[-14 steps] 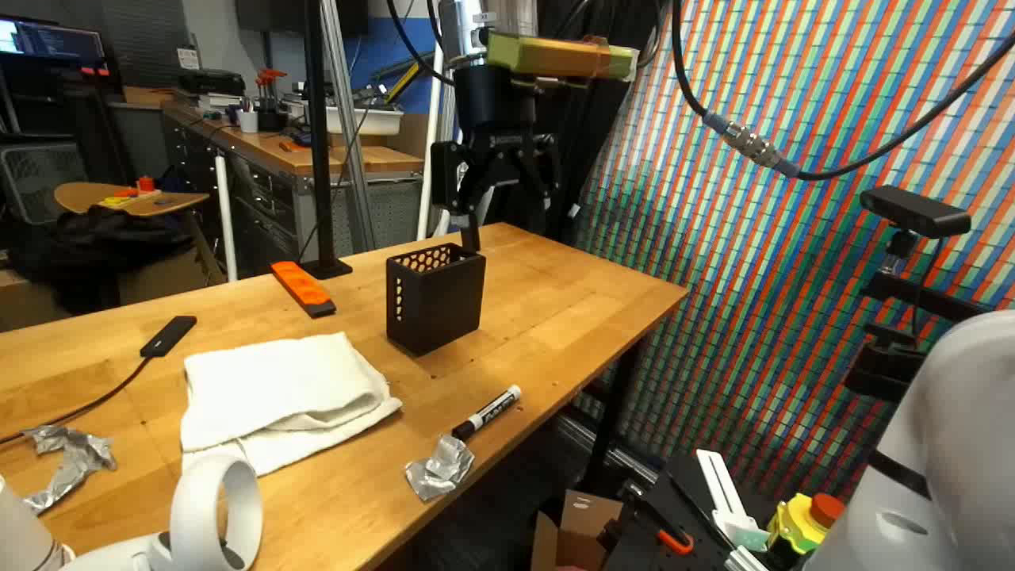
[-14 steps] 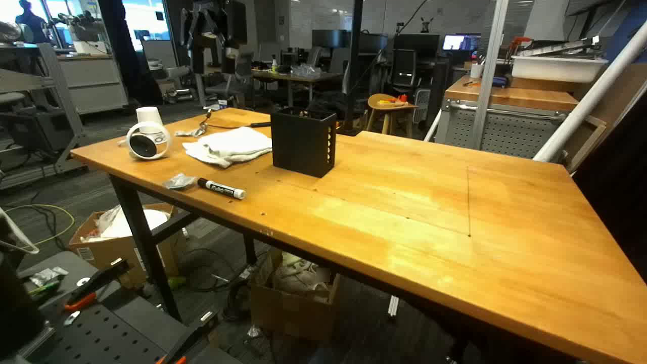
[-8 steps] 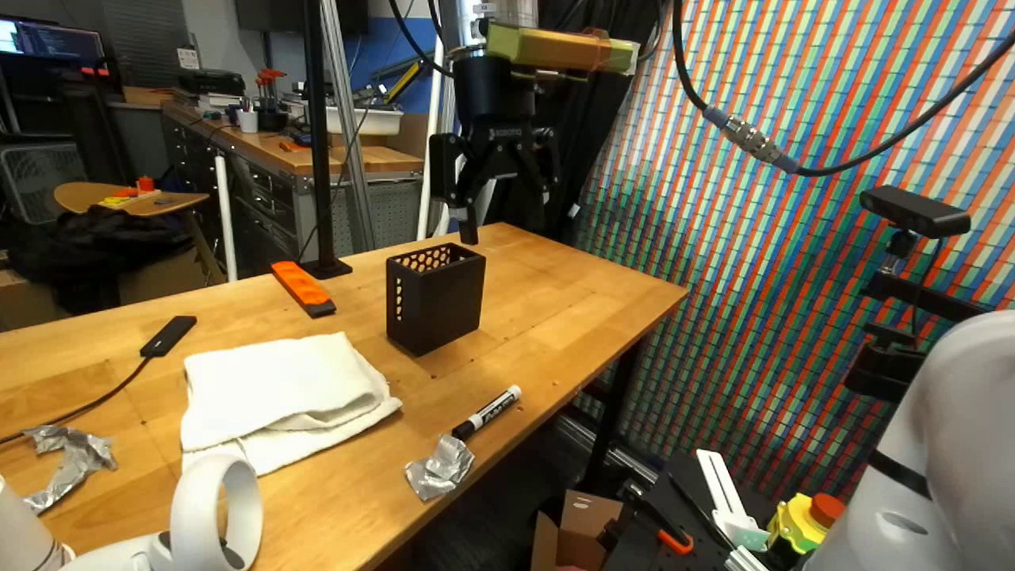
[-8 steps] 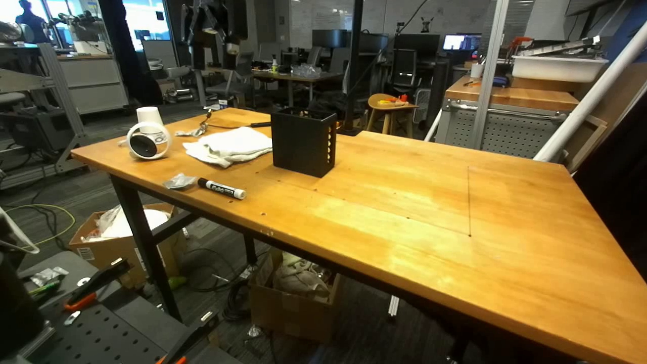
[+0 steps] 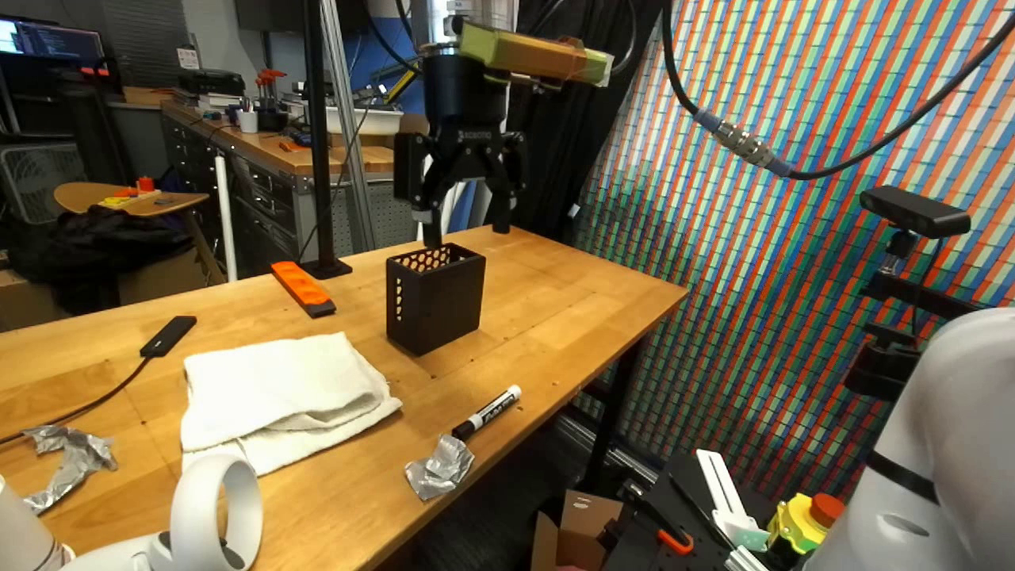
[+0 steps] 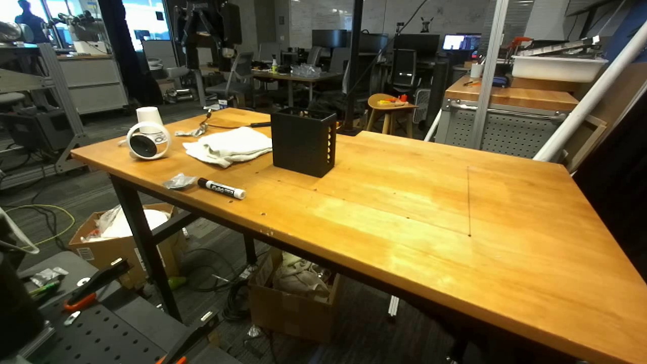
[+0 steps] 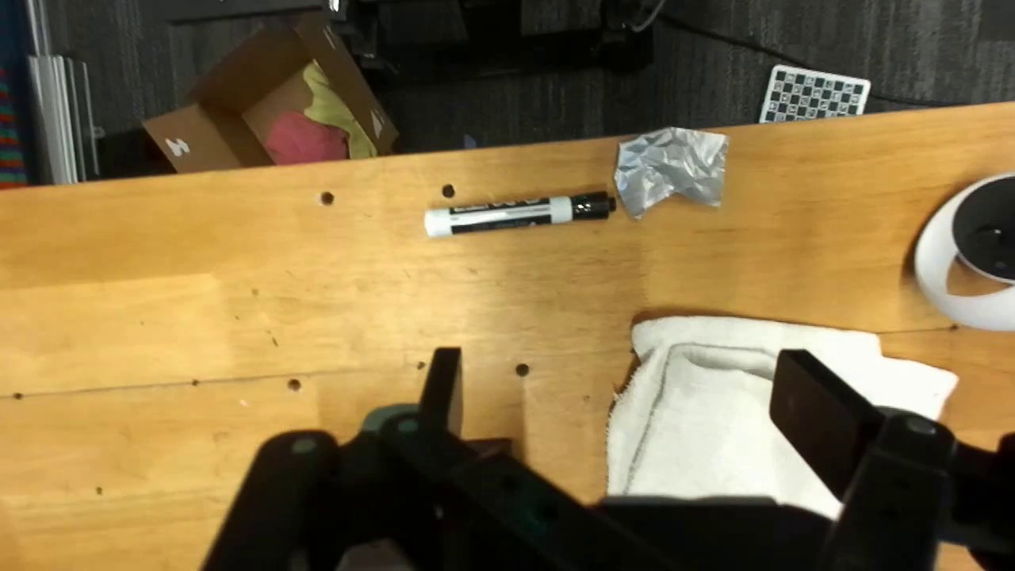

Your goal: Put the towel deep inside the black object

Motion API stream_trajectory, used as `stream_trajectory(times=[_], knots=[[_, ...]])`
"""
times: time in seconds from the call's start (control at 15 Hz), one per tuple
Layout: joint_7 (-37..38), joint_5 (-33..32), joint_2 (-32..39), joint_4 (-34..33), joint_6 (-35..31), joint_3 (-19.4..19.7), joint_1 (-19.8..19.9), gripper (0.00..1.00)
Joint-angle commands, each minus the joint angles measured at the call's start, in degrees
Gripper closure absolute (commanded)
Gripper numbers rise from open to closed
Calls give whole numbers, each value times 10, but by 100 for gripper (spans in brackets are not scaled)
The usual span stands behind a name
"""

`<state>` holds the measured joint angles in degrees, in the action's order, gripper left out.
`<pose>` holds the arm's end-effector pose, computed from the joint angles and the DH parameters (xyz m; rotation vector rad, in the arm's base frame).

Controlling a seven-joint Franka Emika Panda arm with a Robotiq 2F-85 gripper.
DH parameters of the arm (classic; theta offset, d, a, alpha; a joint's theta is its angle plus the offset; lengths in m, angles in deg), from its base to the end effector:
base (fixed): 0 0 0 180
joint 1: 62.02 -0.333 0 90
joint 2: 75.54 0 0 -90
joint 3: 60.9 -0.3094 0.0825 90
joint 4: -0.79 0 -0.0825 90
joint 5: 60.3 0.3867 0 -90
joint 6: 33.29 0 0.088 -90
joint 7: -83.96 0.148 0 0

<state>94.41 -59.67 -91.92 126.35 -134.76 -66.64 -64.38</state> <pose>0.4469 0.0664 0.4448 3.0950 -0.0772 -0.2036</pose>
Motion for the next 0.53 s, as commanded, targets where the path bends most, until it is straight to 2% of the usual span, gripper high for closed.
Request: stream_trajectory(times=[0.0, 0.47], knots=[[-30, 29, 20, -13, -71, -6, -23, 0], [-61, 17, 130, -51, -245, -27, -53, 0]])
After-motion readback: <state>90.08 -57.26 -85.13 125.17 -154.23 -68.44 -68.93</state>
